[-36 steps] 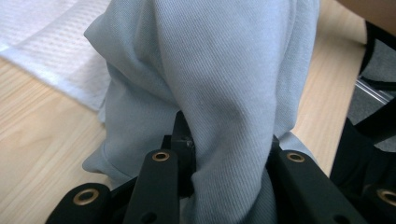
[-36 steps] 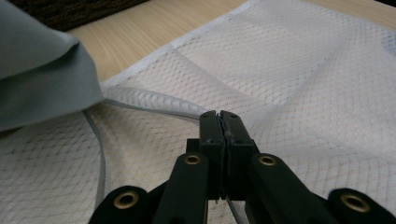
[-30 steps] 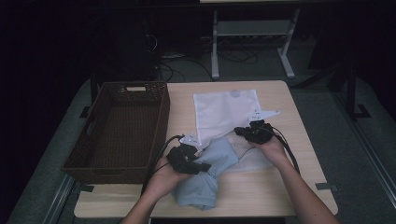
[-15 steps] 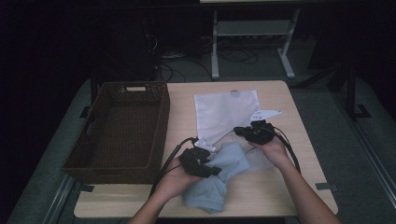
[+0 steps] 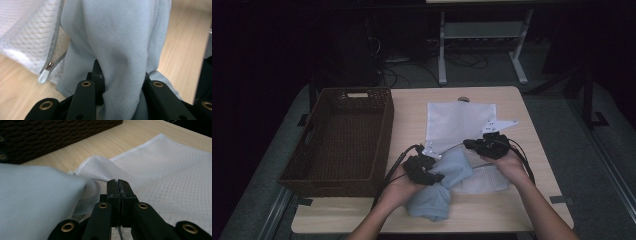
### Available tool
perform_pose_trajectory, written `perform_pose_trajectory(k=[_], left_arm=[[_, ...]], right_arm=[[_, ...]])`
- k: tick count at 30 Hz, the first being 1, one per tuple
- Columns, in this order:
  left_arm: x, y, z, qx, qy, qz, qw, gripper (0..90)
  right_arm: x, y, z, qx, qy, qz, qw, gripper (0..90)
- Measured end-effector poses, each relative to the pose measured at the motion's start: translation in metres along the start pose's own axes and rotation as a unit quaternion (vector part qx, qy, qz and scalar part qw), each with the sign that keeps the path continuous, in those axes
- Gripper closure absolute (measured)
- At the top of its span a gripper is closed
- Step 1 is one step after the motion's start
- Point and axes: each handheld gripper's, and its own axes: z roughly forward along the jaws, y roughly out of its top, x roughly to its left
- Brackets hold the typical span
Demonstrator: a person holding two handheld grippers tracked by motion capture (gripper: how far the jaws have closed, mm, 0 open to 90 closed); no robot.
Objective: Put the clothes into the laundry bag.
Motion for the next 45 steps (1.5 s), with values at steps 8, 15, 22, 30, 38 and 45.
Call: perform_pose_trajectory(k=[8, 15, 22, 30, 38, 45], left_arm=[[0.017, -0.005, -0.003, 0.004, 0.040, -0.011, 0.9991, 70.5], [0.021, -0.008, -0.006, 0.005, 0.035, -0.020, 0.9992, 70.5], [0.008, -0.003, -0.005, 0.010, 0.019, -0.001, 0.9998, 70.5], [0.005, 0.010, 0.000, 0.023, 0.015, 0.015, 0.9995, 70.5], [0.021, 0.023, 0.006, 0.033, 0.043, 0.010, 0.9985, 70.5], [0.042, 0.028, 0.008, 0.038, 0.077, -0.003, 0.9963, 70.7]], right_arm=[[0.010, 0.004, 0.000, 0.013, 0.012, 0.000, 0.9998, 88.2], [0.018, 0.009, 0.004, 0.010, 0.012, -0.009, 0.9998, 88.1], [0.013, 0.018, 0.005, -0.001, 0.010, -0.005, 0.9999, 88.1], [0.015, 0.024, 0.001, -0.009, 0.013, -0.008, 0.9998, 88.2], [0.014, 0.024, -0.006, -0.011, 0.011, -0.004, 0.9999, 88.2], [0.014, 0.024, -0.008, -0.013, 0.010, 0.000, 0.9999, 88.2]])
